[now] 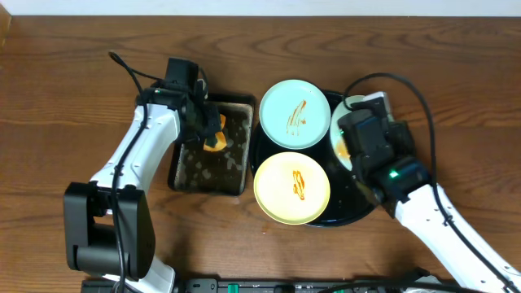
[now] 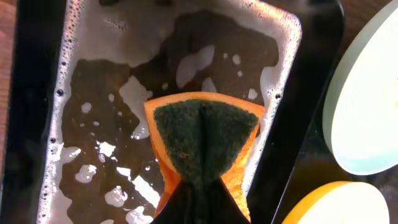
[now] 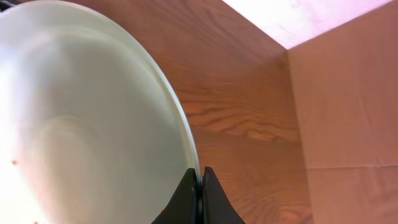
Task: Clean dirty plates on tray and stack at the side
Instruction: 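Lift the pale green plate with the right gripper and set it right of the tray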
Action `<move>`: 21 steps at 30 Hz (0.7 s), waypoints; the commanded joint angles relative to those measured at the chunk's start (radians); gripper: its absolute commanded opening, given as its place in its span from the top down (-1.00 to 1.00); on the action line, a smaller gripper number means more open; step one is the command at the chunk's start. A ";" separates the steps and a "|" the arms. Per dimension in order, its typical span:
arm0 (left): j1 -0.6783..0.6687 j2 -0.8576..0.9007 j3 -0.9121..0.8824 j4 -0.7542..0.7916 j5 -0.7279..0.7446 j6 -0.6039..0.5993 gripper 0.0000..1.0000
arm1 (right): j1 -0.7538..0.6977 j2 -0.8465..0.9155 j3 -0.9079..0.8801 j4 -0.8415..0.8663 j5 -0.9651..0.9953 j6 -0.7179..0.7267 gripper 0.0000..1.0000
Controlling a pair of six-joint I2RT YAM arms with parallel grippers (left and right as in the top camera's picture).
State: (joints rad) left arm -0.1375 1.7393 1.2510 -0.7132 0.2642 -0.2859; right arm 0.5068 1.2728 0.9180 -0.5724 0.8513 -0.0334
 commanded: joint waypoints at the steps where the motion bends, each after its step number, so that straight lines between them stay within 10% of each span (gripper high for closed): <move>1: 0.004 -0.015 0.000 0.004 0.016 0.021 0.85 | -0.018 -0.012 0.017 -0.003 0.118 0.101 0.98; 21: 0.003 -0.015 0.000 0.003 0.016 0.021 0.86 | -0.296 -0.011 0.017 0.031 -0.201 0.250 0.98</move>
State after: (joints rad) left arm -0.1379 1.7393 1.2510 -0.7086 0.2653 -0.2829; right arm 0.3264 1.2728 0.9180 -0.5678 0.8036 0.1402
